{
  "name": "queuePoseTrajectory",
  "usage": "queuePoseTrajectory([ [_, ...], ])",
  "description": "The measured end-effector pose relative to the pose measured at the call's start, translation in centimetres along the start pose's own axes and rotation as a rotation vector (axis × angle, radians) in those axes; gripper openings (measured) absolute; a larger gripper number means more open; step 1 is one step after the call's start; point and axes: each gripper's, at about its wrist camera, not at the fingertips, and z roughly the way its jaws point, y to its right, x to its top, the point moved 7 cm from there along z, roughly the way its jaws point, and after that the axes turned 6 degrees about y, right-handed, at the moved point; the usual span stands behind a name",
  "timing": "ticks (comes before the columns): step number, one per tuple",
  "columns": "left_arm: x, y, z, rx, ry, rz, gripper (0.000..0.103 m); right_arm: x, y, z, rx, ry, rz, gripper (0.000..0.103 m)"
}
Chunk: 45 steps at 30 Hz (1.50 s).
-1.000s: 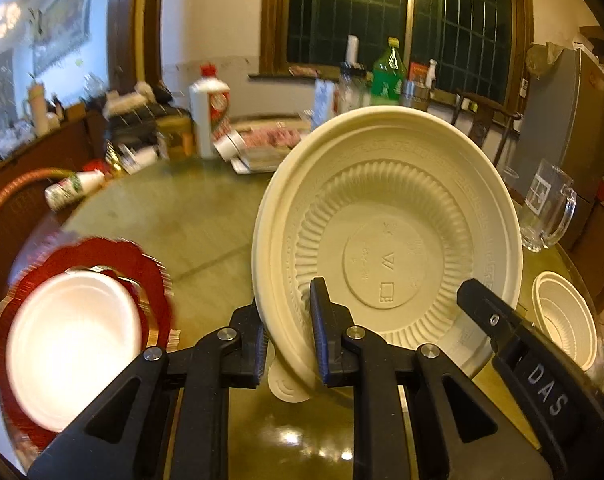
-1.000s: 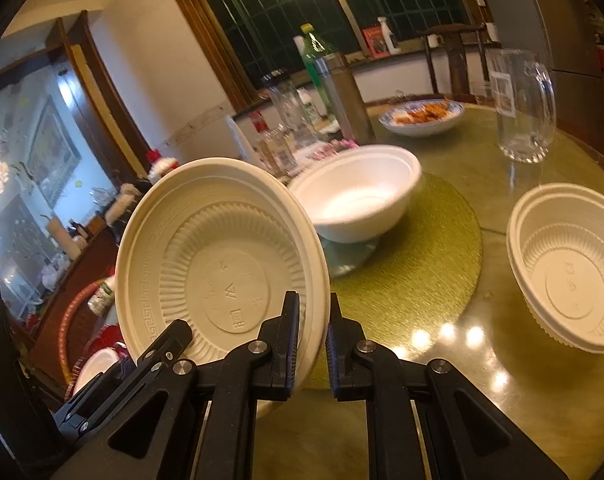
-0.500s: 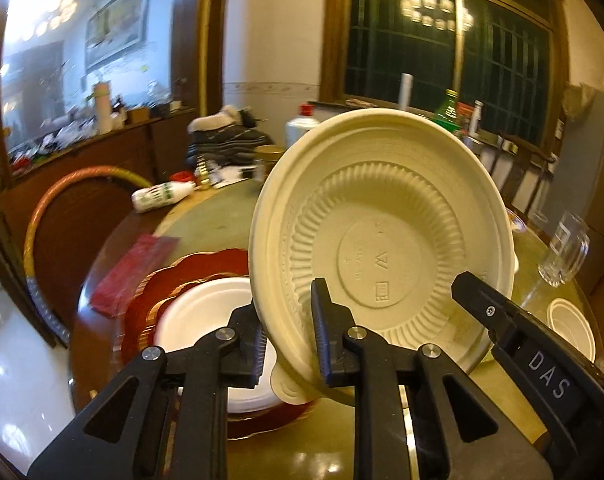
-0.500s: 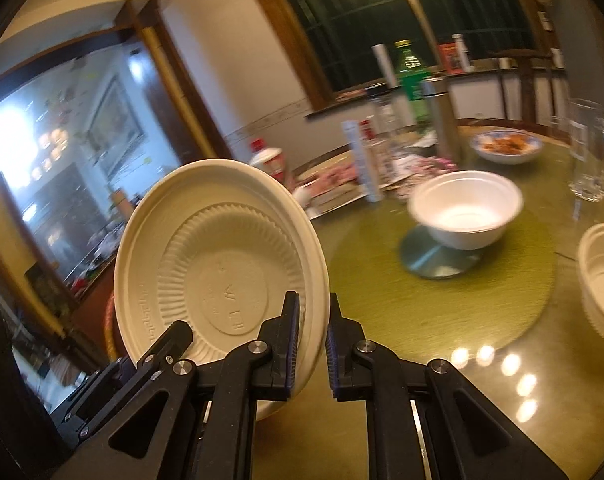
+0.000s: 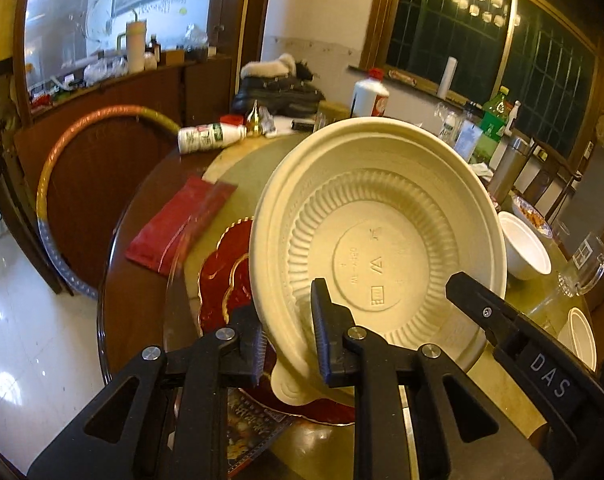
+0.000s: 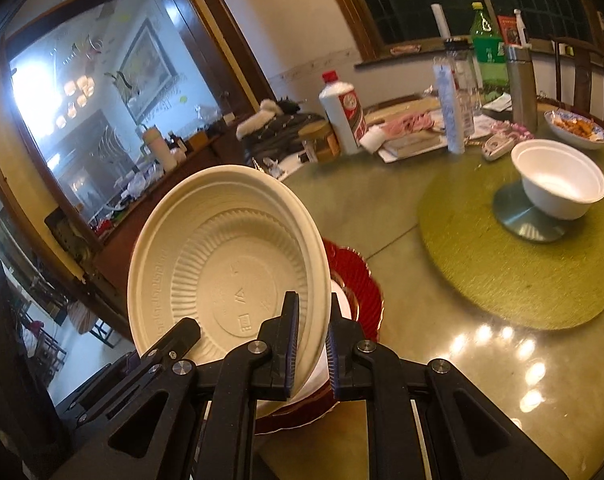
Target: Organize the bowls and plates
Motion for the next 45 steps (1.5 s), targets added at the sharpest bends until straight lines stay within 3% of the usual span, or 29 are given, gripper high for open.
queuePoseTrajectory([
  [10, -0.9, -1.3, 2.0, 0.012, -0.085, -0.031, 0.018, -1.0, -0.1, 2.7, -0.029, -0.068, -0.018, 0.014],
  [26, -0.7, -2.1, 2.0, 0.025, -0.084, -0.056, 0.018, -1.0, -0.5, 3.5, -0.046, -0.078, -0.049, 0.016],
  [27, -0.6, -2.1, 2.0, 0.029, -0.086, -0.059, 0.024, -0.9, -0.6, 3.4, -0.044, -0.076, -0.049, 0.016],
  [30, -0.2, -2.6, 1.4, 0.041, -0.059, -0.093, 0.063, -0.7, -0.7, 3.2, -0.044, -0.066, -0.05, 0.017],
  [31, 0.1, -2.8, 1.1, 0.041, -0.041, -0.107, 0.069, -0.7, -0.7, 3.1, -0.044, -0.066, -0.05, 0.028],
  [33, 0.5, -3.3, 0.5, 0.063, -0.006, -0.128, 0.07, -0.5, -0.7, 2.9, -0.039, -0.058, -0.044, 0.048],
  [34, 0.7, -3.4, 0.3, 0.06, 0.0, -0.131, 0.07, -0.4, -0.7, 2.8, -0.032, -0.054, -0.044, 0.051],
  [38, 2.1, -3.5, -1.5, 0.06, 0.088, -0.16, 0.07, 0.6, -0.4, 1.1, 0.001, 0.001, -0.003, 0.052],
  [40, 2.9, -2.7, -2.5, 0.037, 0.139, -0.159, 0.079, 1.3, 0.1, -0.2, 0.011, 0.039, 0.021, 0.064],
  [45, 3.9, 1.7, -3.3, -0.055, 0.159, -0.089, 0.081, 2.5, 3.2, -2.5, 0.02, 0.057, 0.096, 0.07],
])
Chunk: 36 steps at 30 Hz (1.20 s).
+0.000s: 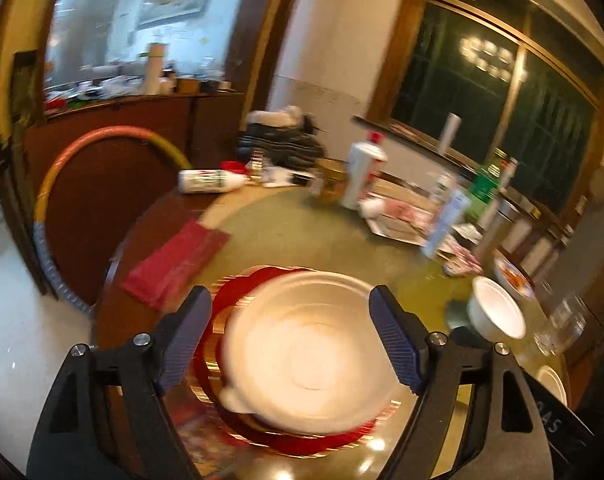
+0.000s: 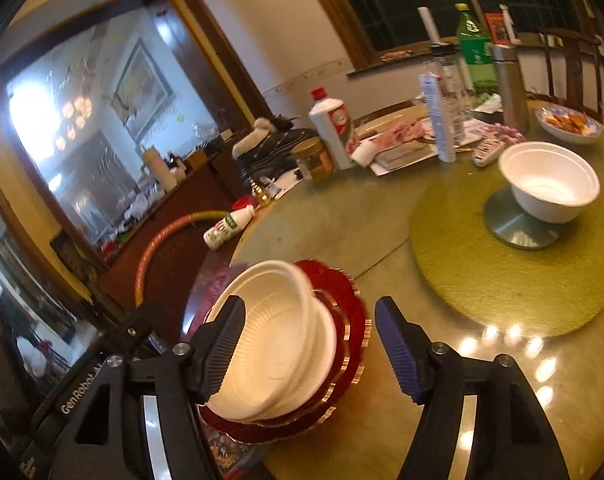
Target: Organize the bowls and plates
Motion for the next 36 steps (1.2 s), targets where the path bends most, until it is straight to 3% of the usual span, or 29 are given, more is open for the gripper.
queuePoseTrajectory([
  [4, -1.1, 4.8, 1.3, -0.113, -0.113, 0.048, 0.081, 1.0, 4.2, -1.1, -0.008, -0.023, 0.095, 0.07],
  [9, -2.6, 12.1, 4.3, -0.219, -0.265, 0.079, 0.081, 4.1, 12.0, -3.2, -0.09, -0.003, 0.25, 0.07],
  [13, -4.2, 17.9, 8.3, -0.249, -0.387, 0.072, 0.081, 7.4, 19.1, -3.9, -0.194, -0.002, 0.378, 0.072],
  [17, -6.7, 22.2, 13.2, -0.229, -0.508, 0.029, 0.081, 9.5, 24.8, -2.9, -0.264, -0.012, 0.484, 0.072],
  [19, -7.6, 23.7, 14.9, -0.208, -0.528, 0.043, 0.081, 10.2, 26.7, -1.6, -0.269, -0.034, 0.511, 0.069],
  [27, -7.8, 27.3, 18.9, -0.167, -0.488, 0.055, 0.081, 11.0, 30.7, 2.7, -0.372, -0.085, 0.509, 0.059],
  [34, -9.4, 27.3, 21.1, -0.107, -0.499, 0.062, 0.079, 10.0, 31.5, 4.2, -0.439, -0.108, 0.498, 0.051],
  [35, -9.5, 27.4, 21.3, -0.108, -0.498, 0.077, 0.077, 9.7, 31.6, 4.5, -0.439, -0.114, 0.506, 0.05],
  [36, -9.8, 27.7, 21.4, -0.115, -0.501, 0.118, 0.045, 9.6, 31.7, 4.8, -0.438, -0.122, 0.508, 0.041],
])
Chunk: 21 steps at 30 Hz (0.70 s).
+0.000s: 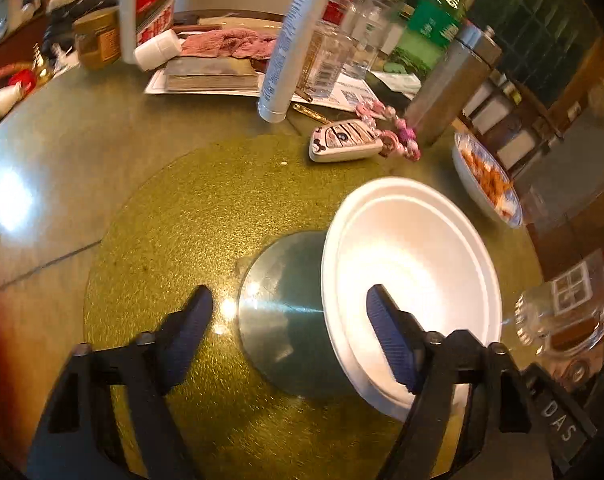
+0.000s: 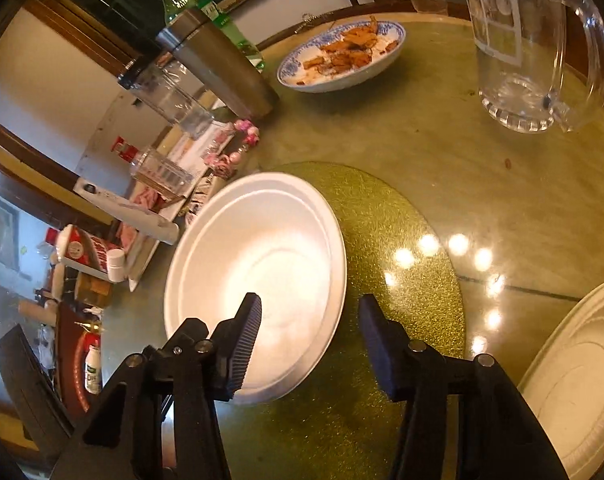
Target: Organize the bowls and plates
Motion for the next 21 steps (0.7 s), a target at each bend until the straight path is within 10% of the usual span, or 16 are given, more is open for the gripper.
queuePoseTrajectory([
  [1, -0.3, 0.4, 0.4, 0.005, -0.023, 0.067, 0.017, -0.2, -0.2, 0.3, -0.005, -0.012, -0.015, 0.015],
  [3, -0.9, 0.3, 0.1, 0.009, -0.027, 0.123, 0.016, -0.9, -0.7, 0.1, 0.007, -0.004, -0.047, 0.007],
  [21, -4.5, -4.2, -7.8, 0.015, 0.254, 0.166, 0.015, -9.5, -2.2, -8.0, 0.131, 0.254, -0.135, 0.007],
])
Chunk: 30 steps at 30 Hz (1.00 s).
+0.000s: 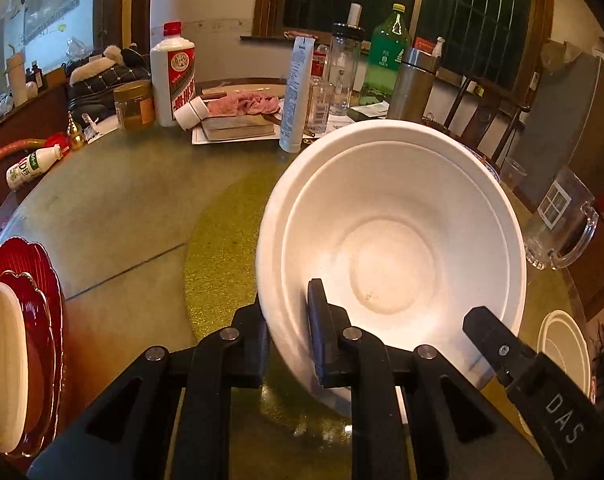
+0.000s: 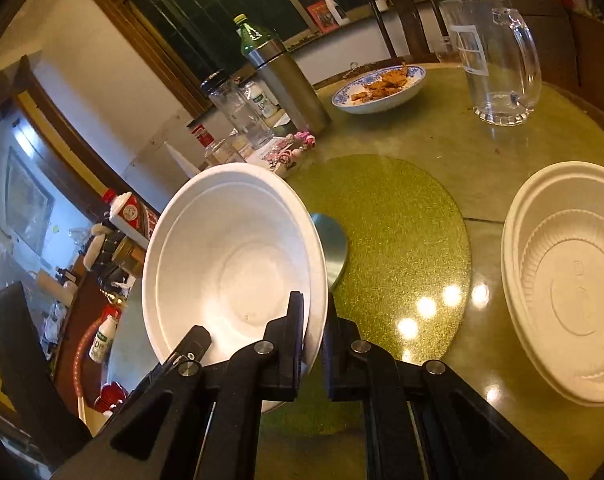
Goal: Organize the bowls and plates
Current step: 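Lift the second white foam bowl and hold it above the table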
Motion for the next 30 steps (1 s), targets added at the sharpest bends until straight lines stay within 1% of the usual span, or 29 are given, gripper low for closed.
queuePoseTrajectory([
  [3, -0.05, -0.05, -0.04, 0.001, 0.022, 0.005, 0.015, 0.01, -0.3, 0.03, 0.012, 0.021, -0.018, 0.007],
  [5, -0.24, -0.02, 0.16, -0.007, 0.014, 0.003, 0.015, -0.11, -0.15, 0.17, 0.01, 0.023, -0.026, 0.007],
  [10, -0.47, -0.02, -0.21, -0.012, 0.026, 0.011, 0.015, -0.22, -0.24, -0.06, 0.009, 0.038, -0.048, 0.008],
  [22, -0.8, -0.09, -0.36, -0.013, 0.024, 0.011, 0.015, -0.37, -0.39, 0.18, 0.013, 0.043, -0.067, 0.008],
  [30, -0.79, -0.08, -0.62, -0.013, 0.04, 0.018, 0.015, -0.23, -0.33, 0.07, 0.018, 0.054, -0.066, 0.008],
])
